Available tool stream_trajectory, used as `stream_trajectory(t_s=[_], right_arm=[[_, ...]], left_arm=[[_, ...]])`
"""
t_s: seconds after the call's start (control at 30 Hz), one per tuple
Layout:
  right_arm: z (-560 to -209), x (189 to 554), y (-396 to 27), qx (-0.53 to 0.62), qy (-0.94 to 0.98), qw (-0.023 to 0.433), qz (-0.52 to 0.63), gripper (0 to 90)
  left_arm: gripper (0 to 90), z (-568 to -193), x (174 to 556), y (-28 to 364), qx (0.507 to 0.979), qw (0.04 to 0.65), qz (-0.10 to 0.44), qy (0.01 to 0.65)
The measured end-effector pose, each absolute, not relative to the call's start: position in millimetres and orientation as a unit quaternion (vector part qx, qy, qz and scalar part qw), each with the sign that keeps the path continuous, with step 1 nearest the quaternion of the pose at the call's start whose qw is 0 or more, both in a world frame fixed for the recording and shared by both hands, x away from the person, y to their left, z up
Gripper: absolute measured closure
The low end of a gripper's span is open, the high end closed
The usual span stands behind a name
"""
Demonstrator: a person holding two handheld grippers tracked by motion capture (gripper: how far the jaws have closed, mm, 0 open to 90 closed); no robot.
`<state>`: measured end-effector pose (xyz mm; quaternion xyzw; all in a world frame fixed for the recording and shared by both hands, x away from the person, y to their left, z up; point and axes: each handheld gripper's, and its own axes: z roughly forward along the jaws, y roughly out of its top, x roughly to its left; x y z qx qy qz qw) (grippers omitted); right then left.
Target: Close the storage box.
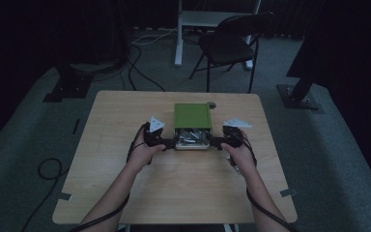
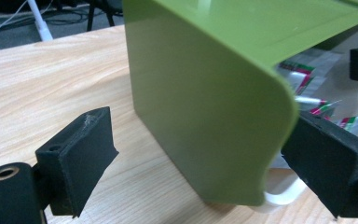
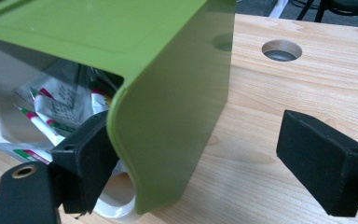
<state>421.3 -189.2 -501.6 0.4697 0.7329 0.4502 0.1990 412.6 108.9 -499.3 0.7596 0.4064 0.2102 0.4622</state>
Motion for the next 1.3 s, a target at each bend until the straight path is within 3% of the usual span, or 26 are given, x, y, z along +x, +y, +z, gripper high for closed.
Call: stream_trajectory(t_s=[1.3], right_arm=[[-498.5, 375.8, -232.7, 0.460, 0.730, 0.237, 0.446, 12.9]], left_arm=[[10.2, -494.9, 375.2, 153.0, 0.738, 0.456, 0.245, 0.432]])
